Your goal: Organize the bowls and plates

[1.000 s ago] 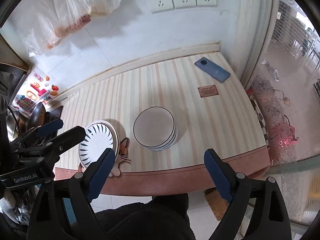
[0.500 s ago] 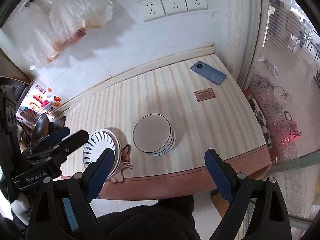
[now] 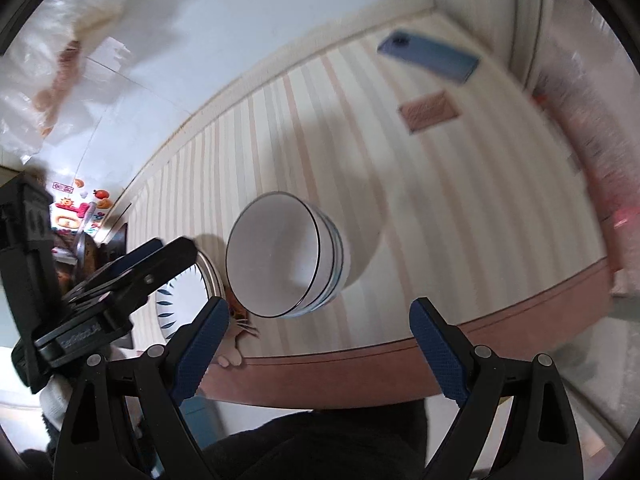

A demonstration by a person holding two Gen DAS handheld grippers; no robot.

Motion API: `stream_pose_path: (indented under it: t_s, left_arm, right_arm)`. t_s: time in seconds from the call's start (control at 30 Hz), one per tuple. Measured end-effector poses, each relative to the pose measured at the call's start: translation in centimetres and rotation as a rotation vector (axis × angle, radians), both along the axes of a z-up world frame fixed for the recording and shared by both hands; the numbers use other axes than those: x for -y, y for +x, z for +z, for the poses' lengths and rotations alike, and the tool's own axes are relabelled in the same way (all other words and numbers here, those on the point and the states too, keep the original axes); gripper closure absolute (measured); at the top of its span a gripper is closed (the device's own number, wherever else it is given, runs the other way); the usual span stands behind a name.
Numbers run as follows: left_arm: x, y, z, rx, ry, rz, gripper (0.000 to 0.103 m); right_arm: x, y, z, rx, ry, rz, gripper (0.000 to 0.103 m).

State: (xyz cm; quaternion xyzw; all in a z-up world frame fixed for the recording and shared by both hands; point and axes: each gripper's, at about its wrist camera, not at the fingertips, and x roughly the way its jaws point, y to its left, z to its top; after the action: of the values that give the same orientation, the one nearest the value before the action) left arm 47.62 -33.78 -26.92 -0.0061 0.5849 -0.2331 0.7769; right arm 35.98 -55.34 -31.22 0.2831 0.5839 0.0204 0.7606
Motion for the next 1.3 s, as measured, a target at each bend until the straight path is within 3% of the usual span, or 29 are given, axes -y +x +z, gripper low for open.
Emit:
stream_pose_path:
  t_s: [0.27, 0.57, 0.6, 0.67, 0.73, 0.77, 0.83, 1.3]
  left_arm:
    - [0.7, 2.7, -5.4, -0.131, 0.03, -0.014, 0.008]
    - [0.4, 4.0, -9.5, -0.286, -0.013, 0.007, 0.012]
    - [0.4, 4.2, -9.7, -0.297, -0.018, 0.008, 0.015]
    - [0.5, 4.2, -10.3, -0.327, -0.051, 0.004, 0.031]
    - [0.6, 4.3, -10.6, -0.349, -0.074, 0.001, 0.046]
    - [0.6, 4.3, -10.8, -0.356, -0.074, 0.006, 0.049]
    - [0.6, 4.2, -10.9, -0.351, -0.078, 0.013, 0.049]
    - [-0.4, 3.8, -10.2, -0.347, -0.078, 0.106, 0.052]
  right_arm:
    - [0.7, 3.2, -8.5, -0.102, 0.167, -0.008, 0.009]
    - [0.2, 5.5, -14.4, -0.157, 0.296, -0.002, 0.01]
    - [0.2, 5.8, -14.8, -0.158, 0.301, 0.001, 0.01]
    - [-0.2, 6.3, -15.6, -0.167, 0.319, 0.011, 0.015]
    - [-0.6, 6.6, -16.2, -0.181, 0.343, 0.023, 0.031]
    - [-0.9, 6.8, -16.6, -0.184, 0.36, 0.031, 0.035]
    - [-1.3, 7.2, -17.2, -0.185, 0.376, 0.033, 0.046]
    - [-1.3, 8.3, -16.8, -0.181, 0.389, 0.053, 0.047]
